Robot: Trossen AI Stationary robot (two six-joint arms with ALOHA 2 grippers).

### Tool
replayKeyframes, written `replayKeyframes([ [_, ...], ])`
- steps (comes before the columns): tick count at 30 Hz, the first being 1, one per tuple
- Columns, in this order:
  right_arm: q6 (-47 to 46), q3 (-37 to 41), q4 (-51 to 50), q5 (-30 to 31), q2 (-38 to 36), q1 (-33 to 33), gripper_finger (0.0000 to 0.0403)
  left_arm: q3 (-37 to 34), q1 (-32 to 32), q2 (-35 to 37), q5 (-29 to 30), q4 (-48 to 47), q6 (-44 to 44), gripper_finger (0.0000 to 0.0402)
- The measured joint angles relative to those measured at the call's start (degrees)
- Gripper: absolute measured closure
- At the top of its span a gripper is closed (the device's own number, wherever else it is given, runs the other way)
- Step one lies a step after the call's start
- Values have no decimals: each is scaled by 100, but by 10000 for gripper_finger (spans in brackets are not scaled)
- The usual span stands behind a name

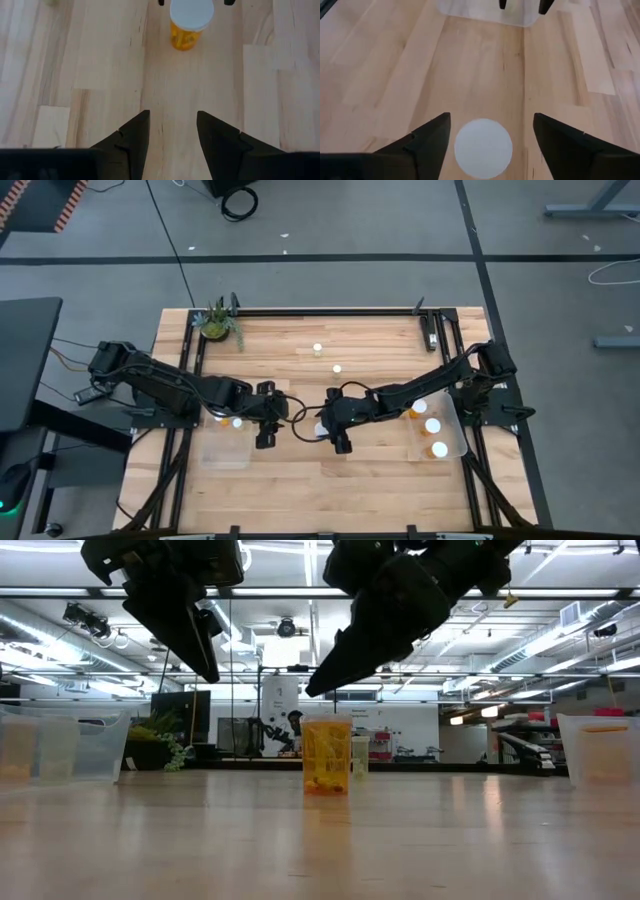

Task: Pick and place medicine bottles into bin by pill shape (circle, oval)
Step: Put the big yellow pill bottle into the right transparent bin

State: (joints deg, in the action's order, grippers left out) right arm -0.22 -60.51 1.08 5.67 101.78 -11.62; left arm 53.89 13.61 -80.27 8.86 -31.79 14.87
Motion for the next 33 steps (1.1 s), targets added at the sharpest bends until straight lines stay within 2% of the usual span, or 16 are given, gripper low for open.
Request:
replayKeyframes([
  [6,32,4,-3,-137,154,2,84,0,0,0,13,4,18,230],
  [19,132,2,-140,-335,262,74,82,4,0,0,13,15,163,230],
  [33,190,20,-216,-424,302,129,118,4,0,-2,13,22,286,230],
])
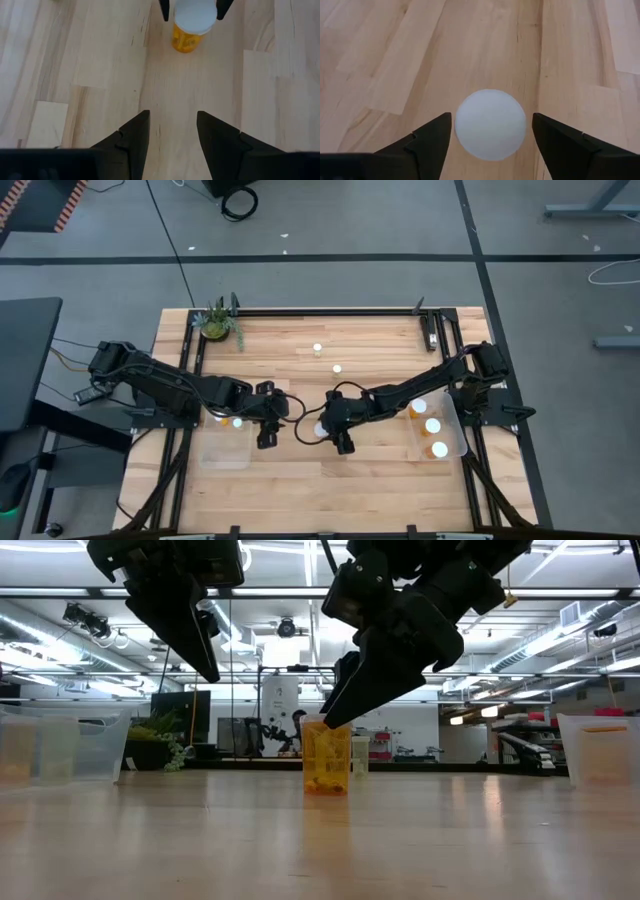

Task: Pick and place medicine bottles into bin by pill shape (circle, oval)
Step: Put the big yellow pill bottle into the right transparent bin

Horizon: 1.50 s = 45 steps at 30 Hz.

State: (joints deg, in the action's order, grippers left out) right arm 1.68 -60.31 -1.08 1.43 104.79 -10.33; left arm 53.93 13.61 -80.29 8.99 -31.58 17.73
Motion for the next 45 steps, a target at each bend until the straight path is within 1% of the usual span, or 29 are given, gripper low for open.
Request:
replayKeyframes([
  [9,0,0,24,-2,0,43,155,0,0,0,2,-18,270,230],
  [15,-6,0,23,-2,0,55,179,0,0,0,1,-480,219,230],
  [22,-12,0,-1,-2,0,53,170,0,0,0,2,-719,220,230],
  [27,-20,-1,-181,-2,-113,46,176,0,1,0,39,-720,222,230],
  [37,-47,0,-888,56,-670,18,175,0,-33,0,139,-685,200,230],
  [45,-62,-2,-1126,325,-1245,-133,175,0,-31,0,153,-651,202,230],
])
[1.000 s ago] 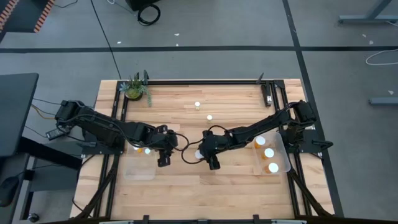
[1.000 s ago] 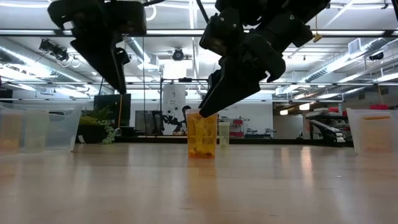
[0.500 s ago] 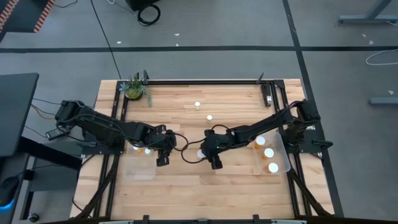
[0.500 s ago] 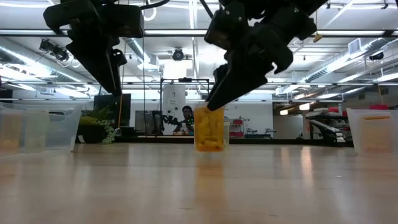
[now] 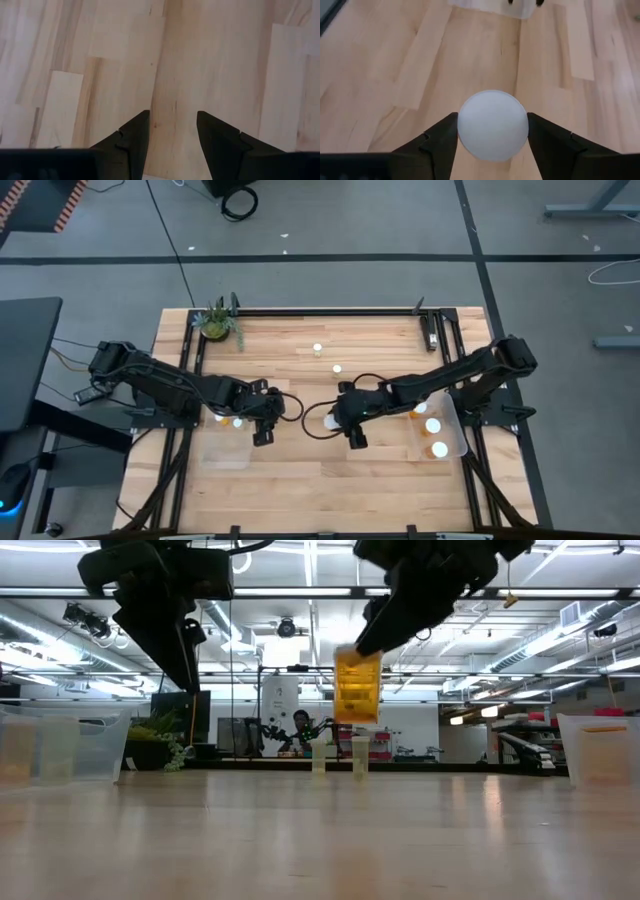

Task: Pick and place medicine bottles into bin by pill shape (circle, oval)
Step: Put the big yellow pill bottle into the right transparent bin

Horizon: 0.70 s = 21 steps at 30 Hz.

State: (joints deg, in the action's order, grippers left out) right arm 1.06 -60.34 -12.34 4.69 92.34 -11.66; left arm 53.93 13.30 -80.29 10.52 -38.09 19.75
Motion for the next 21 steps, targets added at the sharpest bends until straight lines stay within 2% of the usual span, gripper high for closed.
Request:
replayKeyframes([
  [6,-140,0,-440,39,-421,-71,175,0,0,0,-2,22,24,230],
  [16,-568,22,-1316,509,-979,-369,175,0,0,0,0,31,17,230],
  [21,-941,520,-1321,648,-1462,-518,175,0,0,0,0,54,21,230],
])
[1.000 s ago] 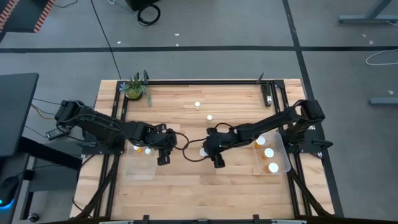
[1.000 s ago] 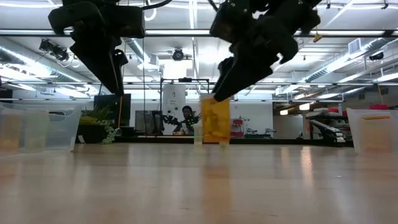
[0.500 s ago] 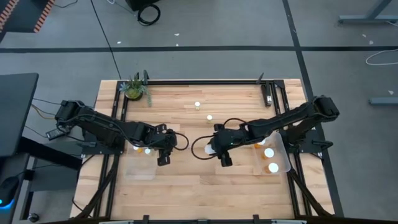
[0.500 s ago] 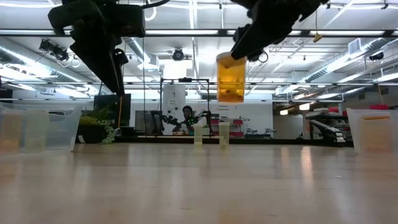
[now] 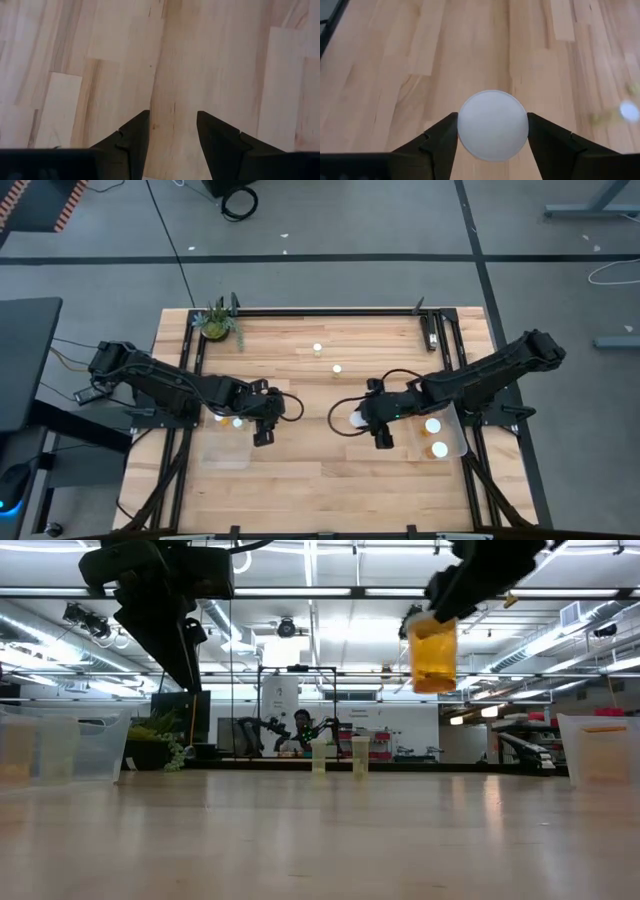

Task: Pick and place medicine bottles into bin by pill shape (circle, oval)
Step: Put the big yellow pill bottle into the right transparent bin

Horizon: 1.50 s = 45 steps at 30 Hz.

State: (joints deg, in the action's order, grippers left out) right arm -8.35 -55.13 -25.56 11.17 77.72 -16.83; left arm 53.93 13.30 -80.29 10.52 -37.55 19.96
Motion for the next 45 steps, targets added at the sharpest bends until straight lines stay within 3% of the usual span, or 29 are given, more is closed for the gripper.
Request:
replayKeyframes([
  [14,-1319,1165,-66,525,-1537,-597,175,0,0,0,-2,47,40,230],
  [19,-1836,1193,-746,812,-1906,-1034,175,0,0,0,0,49,38,230],
  [31,-2776,1191,-2062,775,-2980,-2070,175,0,0,0,0,78,35,230],
  [38,-3731,1195,-2841,1181,-3116,-2384,175,0,0,0,0,102,37,230],
  [45,-4376,1588,-2886,1628,-3107,-2653,175,0,0,0,-1,97,36,230],
])
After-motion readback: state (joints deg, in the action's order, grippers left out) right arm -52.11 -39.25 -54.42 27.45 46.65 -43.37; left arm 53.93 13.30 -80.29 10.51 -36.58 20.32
